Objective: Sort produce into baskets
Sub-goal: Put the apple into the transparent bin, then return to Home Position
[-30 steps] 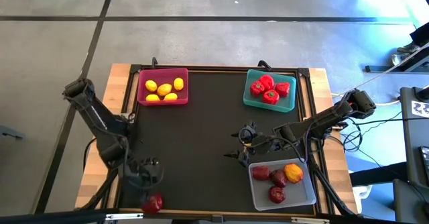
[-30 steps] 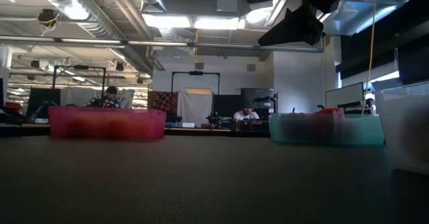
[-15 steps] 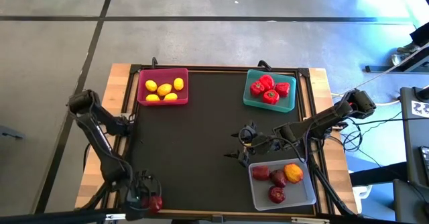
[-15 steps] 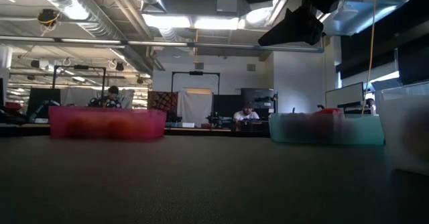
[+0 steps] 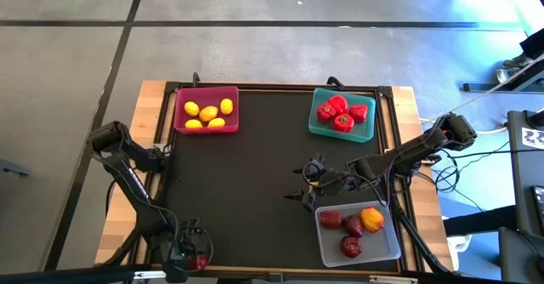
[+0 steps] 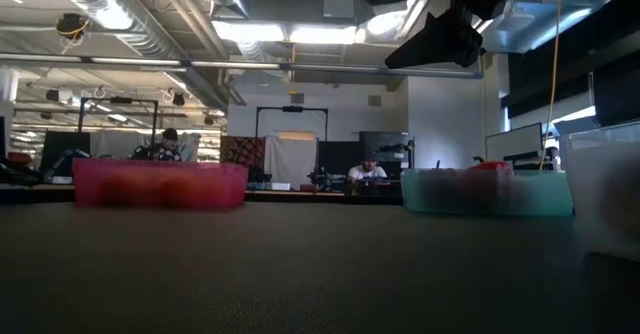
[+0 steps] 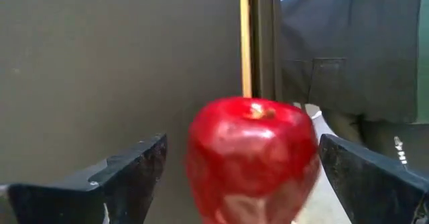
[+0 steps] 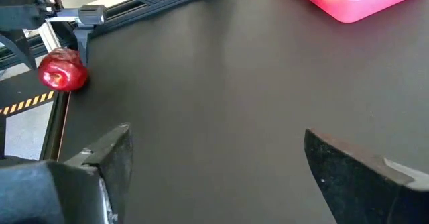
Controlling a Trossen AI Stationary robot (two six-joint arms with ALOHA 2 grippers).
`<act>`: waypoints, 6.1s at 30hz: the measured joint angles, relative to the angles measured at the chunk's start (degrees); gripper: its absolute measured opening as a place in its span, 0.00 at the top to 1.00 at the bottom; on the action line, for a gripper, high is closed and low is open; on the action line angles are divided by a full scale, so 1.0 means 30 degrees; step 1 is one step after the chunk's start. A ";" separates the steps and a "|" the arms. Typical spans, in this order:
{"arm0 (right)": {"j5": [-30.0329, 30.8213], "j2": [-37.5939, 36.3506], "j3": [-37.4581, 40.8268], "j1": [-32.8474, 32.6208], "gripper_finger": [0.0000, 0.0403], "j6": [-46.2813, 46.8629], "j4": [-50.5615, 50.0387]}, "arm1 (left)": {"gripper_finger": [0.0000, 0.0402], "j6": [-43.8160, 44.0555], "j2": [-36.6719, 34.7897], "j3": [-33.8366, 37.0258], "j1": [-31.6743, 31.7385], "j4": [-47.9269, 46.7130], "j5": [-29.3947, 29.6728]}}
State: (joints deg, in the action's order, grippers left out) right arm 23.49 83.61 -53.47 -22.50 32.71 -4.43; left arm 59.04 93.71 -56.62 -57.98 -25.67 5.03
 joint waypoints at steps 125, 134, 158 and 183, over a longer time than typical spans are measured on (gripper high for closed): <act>-0.1700 0.6289 -0.4313 -0.0298 0.57 -0.6545 0.9655 | 0.16 -1.3899 -0.9634 0.3497 0.6508 1.1042 1.2555; -0.1332 0.3397 -0.4328 -0.2300 0.57 -0.4155 0.2035 | 0.16 -1.1069 -0.9803 0.3519 0.5940 0.6971 1.2504; 0.3972 0.1949 -0.3172 -1.1981 0.57 1.4069 -0.9534 | 0.17 -1.0264 -0.8515 0.3519 0.6345 0.6607 1.2512; -0.0171 0.3932 -0.2047 -1.2220 0.26 2.0138 -1.0118 | 0.17 -1.0510 -0.8530 0.3519 0.6880 0.6774 1.2518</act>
State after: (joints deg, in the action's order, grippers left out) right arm 22.98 95.41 -59.61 -59.16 93.12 -34.79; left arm 27.51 68.12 -46.06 -37.34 -5.34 42.59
